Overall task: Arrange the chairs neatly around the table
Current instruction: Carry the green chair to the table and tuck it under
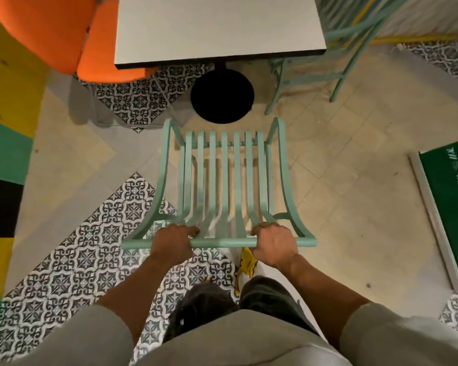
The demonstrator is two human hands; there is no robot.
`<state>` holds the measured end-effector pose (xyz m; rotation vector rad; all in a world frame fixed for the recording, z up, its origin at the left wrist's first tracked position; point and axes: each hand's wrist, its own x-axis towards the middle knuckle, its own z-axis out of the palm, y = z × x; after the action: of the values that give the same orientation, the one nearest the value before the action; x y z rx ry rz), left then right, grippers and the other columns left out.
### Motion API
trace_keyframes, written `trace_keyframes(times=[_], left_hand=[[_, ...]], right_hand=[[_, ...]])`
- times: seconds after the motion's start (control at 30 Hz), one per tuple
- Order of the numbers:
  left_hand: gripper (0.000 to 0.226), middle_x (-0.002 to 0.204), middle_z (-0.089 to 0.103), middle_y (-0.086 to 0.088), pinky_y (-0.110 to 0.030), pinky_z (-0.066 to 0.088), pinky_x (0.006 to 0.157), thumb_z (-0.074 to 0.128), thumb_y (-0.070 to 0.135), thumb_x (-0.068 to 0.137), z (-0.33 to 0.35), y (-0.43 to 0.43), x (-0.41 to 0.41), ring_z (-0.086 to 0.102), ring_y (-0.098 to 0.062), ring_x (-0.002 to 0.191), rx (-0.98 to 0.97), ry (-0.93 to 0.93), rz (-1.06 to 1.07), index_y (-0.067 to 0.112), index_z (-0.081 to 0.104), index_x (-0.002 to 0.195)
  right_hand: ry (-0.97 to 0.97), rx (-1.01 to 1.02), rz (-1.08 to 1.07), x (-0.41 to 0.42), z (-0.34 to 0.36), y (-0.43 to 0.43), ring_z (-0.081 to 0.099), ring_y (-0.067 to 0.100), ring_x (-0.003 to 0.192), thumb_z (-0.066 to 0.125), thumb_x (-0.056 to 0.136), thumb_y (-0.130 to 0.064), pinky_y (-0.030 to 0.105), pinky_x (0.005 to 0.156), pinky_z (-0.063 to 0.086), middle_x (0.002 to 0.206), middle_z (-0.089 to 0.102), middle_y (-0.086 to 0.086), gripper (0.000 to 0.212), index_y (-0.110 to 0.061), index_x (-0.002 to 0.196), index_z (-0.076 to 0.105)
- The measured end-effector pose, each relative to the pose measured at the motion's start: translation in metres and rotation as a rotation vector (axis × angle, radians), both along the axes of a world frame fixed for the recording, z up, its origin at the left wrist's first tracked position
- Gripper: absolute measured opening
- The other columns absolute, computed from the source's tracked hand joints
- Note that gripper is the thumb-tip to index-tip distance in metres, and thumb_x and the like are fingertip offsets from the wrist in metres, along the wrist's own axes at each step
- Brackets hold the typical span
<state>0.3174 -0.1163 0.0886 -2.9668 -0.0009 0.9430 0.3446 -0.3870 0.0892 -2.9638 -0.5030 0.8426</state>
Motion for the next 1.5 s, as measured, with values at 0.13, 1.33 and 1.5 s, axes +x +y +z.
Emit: trace_keyframes(times=[0.13,1.33,1.5], left_hand=[[0.064,0.115,0.078,0.010,-0.034,0.059,0.086,0.069,0.031,0.081,0.000,-0.009,0.028,0.075,-0.014,0.096,0.009,-0.005,0.062,0.054,0.059,0.140],[0.049,0.097,0.077,0.006,-0.033,0.061,0.077,0.067,0.034,0.083,0.007,0.041,0.325,0.071,-0.020,0.083,-0.073,-0.060,0.025,0.043,0.071,0.131],[0.047,0.095,0.076,0.004,-0.031,0.056,0.072,0.065,0.034,0.085,0.003,0.043,0.355,0.069,-0.021,0.079,-0.084,-0.077,0.047,0.044,0.071,0.131]], right_hand=[[0.011,0.013,0.043,0.036,-0.001,-0.007,0.073,0.027,0.103,0.065,0.087,-0.045,0.038,0.088,0.059,0.116,0.075,-0.003,0.044,-0.029,0.127,0.075],[-0.084,-0.056,0.106,0.336,0.002,0.039,0.074,0.024,0.091,0.062,0.091,-0.051,0.037,0.080,0.060,0.099,0.075,-0.006,0.030,-0.030,0.107,0.077],[-0.066,-0.055,0.102,0.370,0.001,0.040,0.074,0.026,0.088,0.065,0.089,-0.050,0.039,0.076,0.062,0.097,0.073,-0.006,0.026,-0.031,0.103,0.076]])
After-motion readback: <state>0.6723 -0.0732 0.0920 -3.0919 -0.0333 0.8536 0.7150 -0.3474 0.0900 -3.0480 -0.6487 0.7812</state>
